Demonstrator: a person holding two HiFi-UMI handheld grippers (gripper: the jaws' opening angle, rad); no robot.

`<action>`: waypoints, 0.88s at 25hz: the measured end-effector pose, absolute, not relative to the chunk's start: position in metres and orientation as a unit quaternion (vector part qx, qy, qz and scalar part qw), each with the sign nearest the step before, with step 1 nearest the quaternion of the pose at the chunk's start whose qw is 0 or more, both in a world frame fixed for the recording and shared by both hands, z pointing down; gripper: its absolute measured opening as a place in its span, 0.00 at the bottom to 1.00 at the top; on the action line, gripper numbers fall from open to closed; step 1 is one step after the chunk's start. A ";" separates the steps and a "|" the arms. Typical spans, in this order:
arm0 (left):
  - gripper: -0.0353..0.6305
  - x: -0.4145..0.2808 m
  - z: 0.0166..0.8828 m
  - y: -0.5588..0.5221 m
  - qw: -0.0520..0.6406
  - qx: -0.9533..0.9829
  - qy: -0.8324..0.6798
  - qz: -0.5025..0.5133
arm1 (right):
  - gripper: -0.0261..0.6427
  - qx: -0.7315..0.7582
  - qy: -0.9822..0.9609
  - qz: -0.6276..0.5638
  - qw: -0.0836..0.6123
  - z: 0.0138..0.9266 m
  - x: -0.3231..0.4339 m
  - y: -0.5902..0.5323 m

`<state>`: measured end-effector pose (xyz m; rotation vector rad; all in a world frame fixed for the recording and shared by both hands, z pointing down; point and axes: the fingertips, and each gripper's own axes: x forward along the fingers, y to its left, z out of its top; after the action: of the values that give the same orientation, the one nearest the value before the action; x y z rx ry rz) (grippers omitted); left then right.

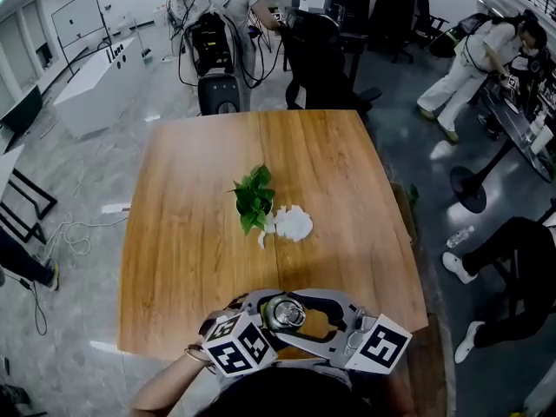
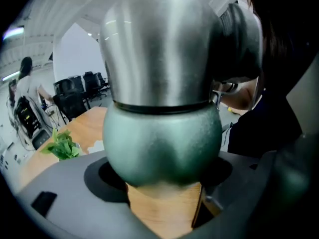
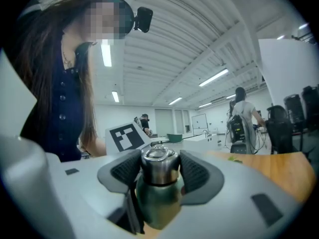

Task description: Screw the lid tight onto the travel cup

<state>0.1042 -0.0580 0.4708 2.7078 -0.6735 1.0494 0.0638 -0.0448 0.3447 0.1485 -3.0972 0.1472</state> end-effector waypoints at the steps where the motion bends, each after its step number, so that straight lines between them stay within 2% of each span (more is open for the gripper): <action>1: 0.65 0.105 0.469 -0.054 0.066 0.910 -0.205 0.354 | 0.41 0.032 -0.998 0.048 0.023 0.343 0.064 -0.041; 5: 0.65 0.115 0.462 -0.029 0.028 0.931 -0.097 0.351 | 0.42 -0.058 -0.996 0.047 0.046 0.340 0.066 -0.020; 13: 0.65 0.111 0.466 -0.059 0.068 0.913 -0.212 0.343 | 0.42 0.045 -0.998 0.030 0.021 0.342 0.063 -0.043; 19: 0.65 0.113 0.470 -0.029 0.028 0.924 -0.100 0.368 | 0.42 -0.043 -0.997 0.036 0.061 0.346 0.068 -0.022; 22: 0.65 0.112 0.473 -0.041 0.038 0.918 -0.147 0.366 | 0.42 -0.027 -0.997 0.023 0.063 0.350 0.067 -0.028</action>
<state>0.1117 -0.0412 0.4725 2.8169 -0.4514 1.1214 0.0668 -0.0283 0.3496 -0.0822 -3.0140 0.0690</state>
